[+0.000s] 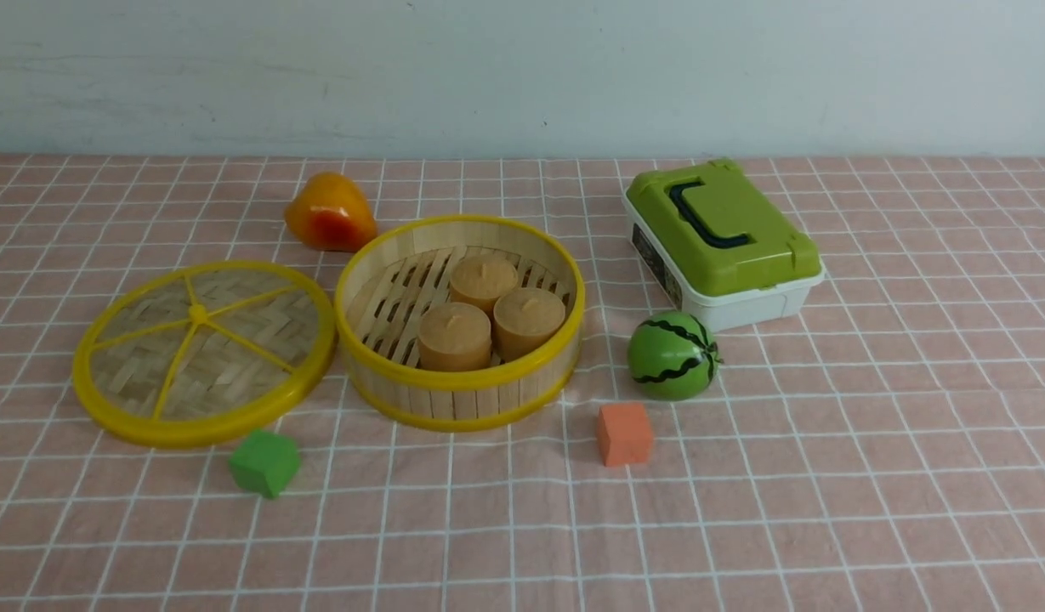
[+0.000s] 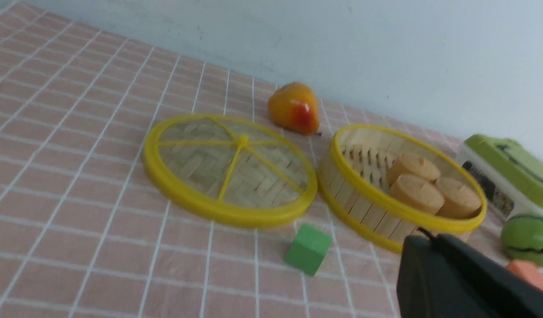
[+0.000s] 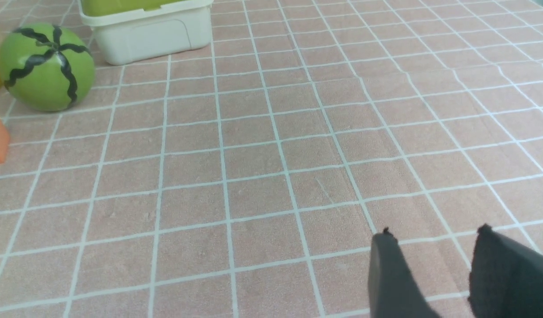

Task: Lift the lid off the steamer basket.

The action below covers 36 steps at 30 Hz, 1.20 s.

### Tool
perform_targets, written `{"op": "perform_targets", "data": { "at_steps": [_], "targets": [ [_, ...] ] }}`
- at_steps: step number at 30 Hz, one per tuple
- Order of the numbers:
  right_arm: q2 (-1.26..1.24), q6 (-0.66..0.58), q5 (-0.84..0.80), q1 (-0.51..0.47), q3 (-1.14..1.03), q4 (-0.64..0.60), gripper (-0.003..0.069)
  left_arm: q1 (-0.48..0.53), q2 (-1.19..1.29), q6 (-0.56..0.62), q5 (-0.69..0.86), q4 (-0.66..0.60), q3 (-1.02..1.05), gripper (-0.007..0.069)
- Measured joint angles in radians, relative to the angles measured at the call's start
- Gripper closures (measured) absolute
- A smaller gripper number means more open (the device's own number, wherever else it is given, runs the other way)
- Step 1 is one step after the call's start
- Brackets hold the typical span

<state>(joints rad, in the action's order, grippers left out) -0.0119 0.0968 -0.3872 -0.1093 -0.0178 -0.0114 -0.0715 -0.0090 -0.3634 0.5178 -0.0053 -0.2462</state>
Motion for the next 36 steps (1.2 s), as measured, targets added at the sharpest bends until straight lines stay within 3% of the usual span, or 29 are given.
{"op": "perform_targets", "data": {
  "at_steps": [9,17,22,28,36],
  "targets": [
    [0.000,0.000,0.000,0.000,0.000,0.000,0.0418,0.000,0.088,0.000,-0.014,0.035,0.089,0.0637],
    [0.000,0.000,0.000,0.000,0.000,0.000,0.0418,-0.005,-0.002,0.000,-0.176,0.038,0.254,0.0637],
    [0.000,0.000,0.000,0.000,0.000,0.000,0.0418,-0.005,-0.002,0.012,-0.159,0.012,0.272,0.0637],
    [0.000,0.000,0.000,0.000,0.000,0.000,0.0418,-0.005,-0.002,0.165,-0.134,-0.024,0.275,0.0637],
    [0.000,0.000,0.000,0.000,0.000,0.000,0.0418,-0.005,-0.002,0.227,-0.134,-0.030,0.275,0.0636]
  ]
}}
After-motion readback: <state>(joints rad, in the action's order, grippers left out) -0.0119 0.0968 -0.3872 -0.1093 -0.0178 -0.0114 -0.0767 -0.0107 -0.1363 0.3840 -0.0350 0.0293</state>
